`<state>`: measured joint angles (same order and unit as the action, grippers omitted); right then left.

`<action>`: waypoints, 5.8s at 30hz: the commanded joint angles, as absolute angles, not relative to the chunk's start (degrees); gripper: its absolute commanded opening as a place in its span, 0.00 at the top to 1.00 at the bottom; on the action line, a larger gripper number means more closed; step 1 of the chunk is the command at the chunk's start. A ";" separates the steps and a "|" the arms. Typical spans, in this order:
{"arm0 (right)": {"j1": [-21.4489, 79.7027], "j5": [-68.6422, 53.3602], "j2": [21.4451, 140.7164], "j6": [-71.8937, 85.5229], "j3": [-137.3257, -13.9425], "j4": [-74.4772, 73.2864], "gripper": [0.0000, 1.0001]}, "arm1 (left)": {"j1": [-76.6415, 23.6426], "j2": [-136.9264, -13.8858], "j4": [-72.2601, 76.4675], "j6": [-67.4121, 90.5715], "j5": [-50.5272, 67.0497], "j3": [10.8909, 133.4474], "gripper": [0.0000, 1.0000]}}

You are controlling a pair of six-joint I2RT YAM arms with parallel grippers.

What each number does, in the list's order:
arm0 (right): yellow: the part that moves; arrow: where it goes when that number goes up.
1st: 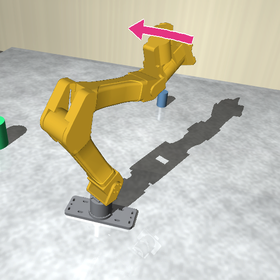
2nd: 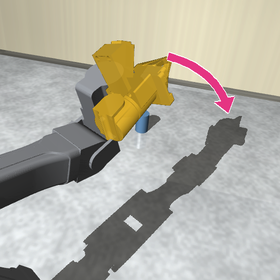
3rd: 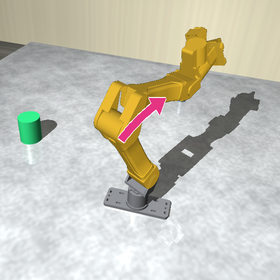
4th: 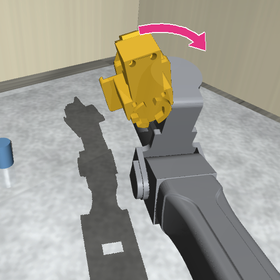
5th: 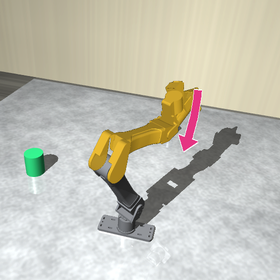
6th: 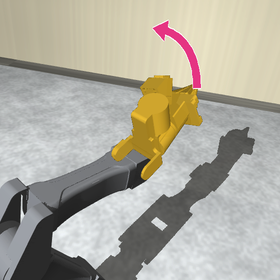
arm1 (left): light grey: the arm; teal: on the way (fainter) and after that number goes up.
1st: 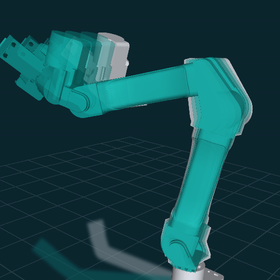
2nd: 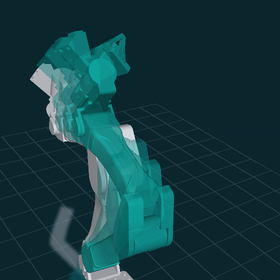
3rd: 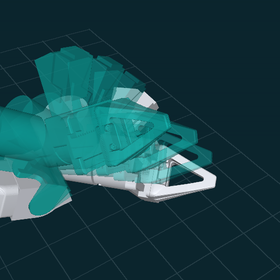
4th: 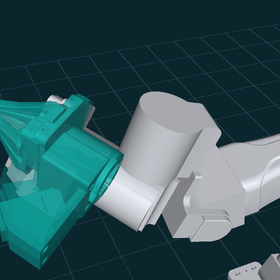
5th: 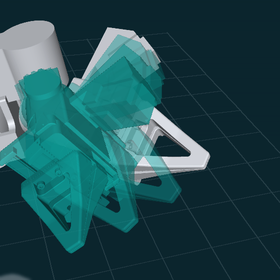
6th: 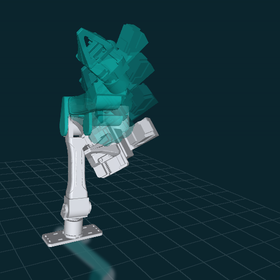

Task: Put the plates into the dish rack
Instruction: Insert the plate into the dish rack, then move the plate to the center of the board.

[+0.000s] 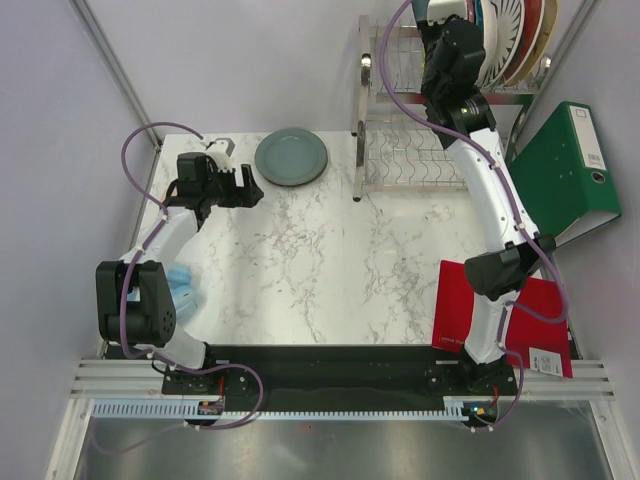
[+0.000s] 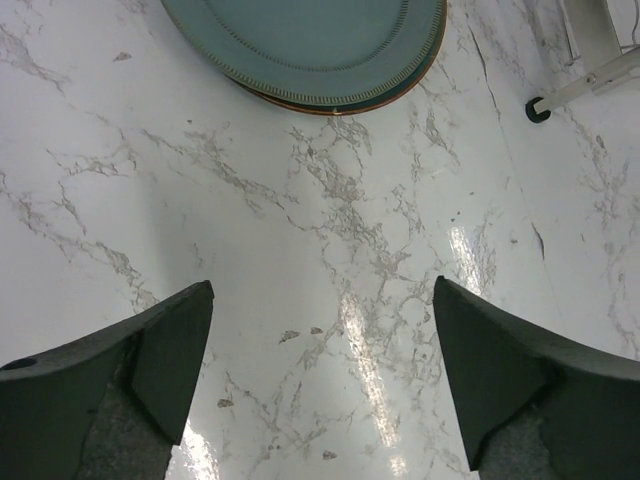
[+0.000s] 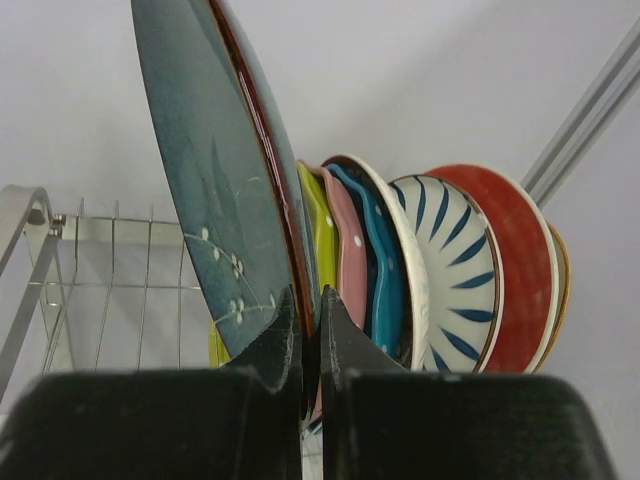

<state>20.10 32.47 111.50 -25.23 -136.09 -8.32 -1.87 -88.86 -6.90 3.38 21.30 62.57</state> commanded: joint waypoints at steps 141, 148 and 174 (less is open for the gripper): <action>26.98 30.86 74.09 -9.32 -83.59 -21.18 0.34 | -1.58 -135.52 -18.02 17.58 23.99 112.85 0.12; 27.07 26.98 75.49 -6.94 -82.70 -23.38 0.34 | -1.05 -139.83 -14.95 22.40 29.07 114.96 0.11; 28.30 20.93 80.25 -1.85 -81.57 -25.66 0.34 | -0.53 -129.47 7.65 54.05 52.37 80.08 0.91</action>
<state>27.94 23.68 81.52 -4.23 -82.65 -26.35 0.23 -135.17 12.23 56.14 46.61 86.35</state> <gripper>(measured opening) 0.662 0.239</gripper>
